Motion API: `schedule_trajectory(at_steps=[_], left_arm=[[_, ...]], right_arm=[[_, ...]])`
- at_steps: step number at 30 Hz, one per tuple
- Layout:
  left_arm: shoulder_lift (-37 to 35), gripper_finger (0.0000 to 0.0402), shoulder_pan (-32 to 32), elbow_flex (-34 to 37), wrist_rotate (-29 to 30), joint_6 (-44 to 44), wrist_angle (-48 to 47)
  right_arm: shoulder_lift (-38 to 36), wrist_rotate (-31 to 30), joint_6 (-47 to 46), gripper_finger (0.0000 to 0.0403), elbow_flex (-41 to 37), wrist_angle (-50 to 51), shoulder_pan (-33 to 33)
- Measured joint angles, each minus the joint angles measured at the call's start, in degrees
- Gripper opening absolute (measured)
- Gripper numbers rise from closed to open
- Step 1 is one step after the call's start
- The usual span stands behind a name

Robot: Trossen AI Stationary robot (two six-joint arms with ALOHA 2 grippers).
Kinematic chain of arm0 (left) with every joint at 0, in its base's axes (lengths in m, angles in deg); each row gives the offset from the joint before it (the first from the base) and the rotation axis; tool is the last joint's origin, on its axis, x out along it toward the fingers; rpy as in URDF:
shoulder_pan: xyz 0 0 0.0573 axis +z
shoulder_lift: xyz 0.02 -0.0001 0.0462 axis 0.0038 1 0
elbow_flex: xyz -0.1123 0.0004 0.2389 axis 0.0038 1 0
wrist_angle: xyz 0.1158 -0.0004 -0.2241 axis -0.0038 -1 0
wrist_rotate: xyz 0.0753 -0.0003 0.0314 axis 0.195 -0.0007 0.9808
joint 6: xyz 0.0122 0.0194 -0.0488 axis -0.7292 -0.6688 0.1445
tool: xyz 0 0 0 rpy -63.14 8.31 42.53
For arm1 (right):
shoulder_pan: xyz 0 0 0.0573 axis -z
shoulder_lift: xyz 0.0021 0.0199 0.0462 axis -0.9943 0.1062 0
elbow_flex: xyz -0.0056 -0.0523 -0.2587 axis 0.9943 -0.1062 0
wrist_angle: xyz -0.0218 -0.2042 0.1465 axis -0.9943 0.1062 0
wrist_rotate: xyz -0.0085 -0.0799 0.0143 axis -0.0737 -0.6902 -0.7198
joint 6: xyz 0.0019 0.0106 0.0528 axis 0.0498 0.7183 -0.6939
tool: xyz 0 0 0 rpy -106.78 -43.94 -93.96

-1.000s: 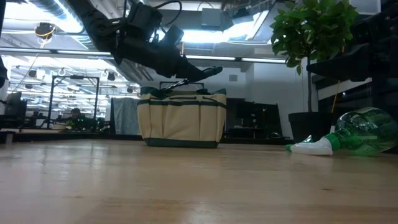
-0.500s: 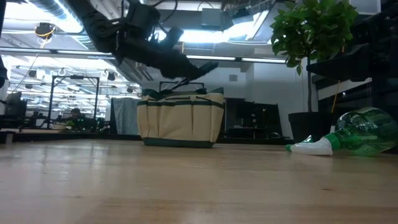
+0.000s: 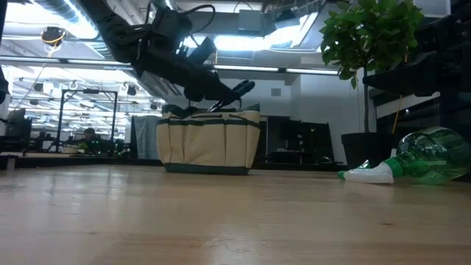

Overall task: Pick & Place Garden tools in Gardening bag
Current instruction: Put the green shear scissors into the light brown gardening bag, then put the green spray bottle into the light brown gardening bag

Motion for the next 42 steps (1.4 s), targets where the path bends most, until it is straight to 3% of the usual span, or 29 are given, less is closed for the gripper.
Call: schedule_trajectory(at_steps=[15, 22, 33, 42], left_arm=[[0.0, 0.0053, -4.0, 0.0, 1.45, 0.18, -2.54], [0.04, 0.0087, -5.82, 0.0, 9.45, 0.2, -2.91], [0.04, 0.0156, -7.91, 0.0, 15.62, 0.43, -2.72], [-0.07, 0.0195, -9.82, -0.04, 14.86, 6.18, 2.06]], right_arm=[[0.0, -0.01, 0.0, 0.0185, 0.0, 0.0, 0.0], [0.0, -0.02, 0.01, 0.0185, 0.0, 0.0, 0.0], [0.0, -0.02, -0.01, 0.0185, 0.0, -0.01, -0.02], [0.0, -0.01, -0.01, 0.0186, 0.0, -0.01, -0.02]])
